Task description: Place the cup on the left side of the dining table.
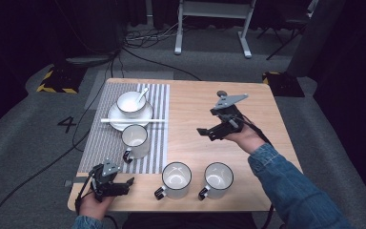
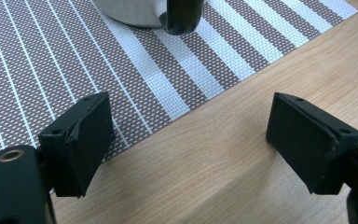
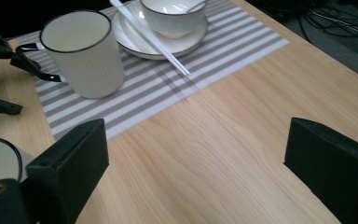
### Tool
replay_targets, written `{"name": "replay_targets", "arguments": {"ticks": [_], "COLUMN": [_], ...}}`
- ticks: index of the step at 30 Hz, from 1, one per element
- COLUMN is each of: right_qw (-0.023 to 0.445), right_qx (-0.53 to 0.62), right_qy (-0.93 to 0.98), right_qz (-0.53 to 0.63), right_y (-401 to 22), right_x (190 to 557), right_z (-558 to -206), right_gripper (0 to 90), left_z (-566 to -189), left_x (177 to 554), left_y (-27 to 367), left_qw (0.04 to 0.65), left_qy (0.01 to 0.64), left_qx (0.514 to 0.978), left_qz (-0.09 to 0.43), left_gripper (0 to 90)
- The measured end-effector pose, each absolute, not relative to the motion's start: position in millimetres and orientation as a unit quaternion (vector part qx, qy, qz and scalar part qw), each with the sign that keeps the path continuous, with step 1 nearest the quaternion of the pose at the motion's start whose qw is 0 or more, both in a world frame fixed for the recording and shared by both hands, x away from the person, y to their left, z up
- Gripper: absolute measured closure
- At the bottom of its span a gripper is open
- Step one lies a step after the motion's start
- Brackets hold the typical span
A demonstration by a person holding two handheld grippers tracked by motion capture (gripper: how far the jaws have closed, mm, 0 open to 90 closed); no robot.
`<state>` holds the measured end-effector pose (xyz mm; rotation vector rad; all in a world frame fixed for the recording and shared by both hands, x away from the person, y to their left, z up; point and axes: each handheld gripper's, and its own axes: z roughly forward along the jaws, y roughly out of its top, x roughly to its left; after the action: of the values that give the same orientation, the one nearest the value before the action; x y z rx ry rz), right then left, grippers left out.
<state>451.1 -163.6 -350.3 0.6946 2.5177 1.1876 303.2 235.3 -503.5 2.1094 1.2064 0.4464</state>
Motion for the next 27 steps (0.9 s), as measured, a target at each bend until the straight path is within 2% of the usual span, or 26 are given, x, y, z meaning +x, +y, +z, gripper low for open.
{"name": "replay_targets", "arguments": {"ticks": [6,20,27], "right_qw": [0.155,0.19,0.19], "right_qx": [0.27,0.33,0.364], "right_qy": [0.861,0.851,0.841], "right_qz": [0.402,0.361,0.352], "right_y": [-203.5,-274.3,-300.9], "right_x": [439.6,422.9,412.4], "right_z": [-350.1,-367.6,-384.9], "right_gripper": [15.1,15.3,15.3], "left_z": [-503.4,-503.4,-503.6], "left_x": [303.1,303.2,303.1], "left_y": [235.3,235.3,235.2], "left_qw": [0.329,0.329,0.329], "left_qy": [0.461,0.461,0.461], "left_qx": [0.807,0.807,0.806], "left_qz": [0.17,0.17,0.172], "left_gripper": [15.3,15.3,15.3]}}
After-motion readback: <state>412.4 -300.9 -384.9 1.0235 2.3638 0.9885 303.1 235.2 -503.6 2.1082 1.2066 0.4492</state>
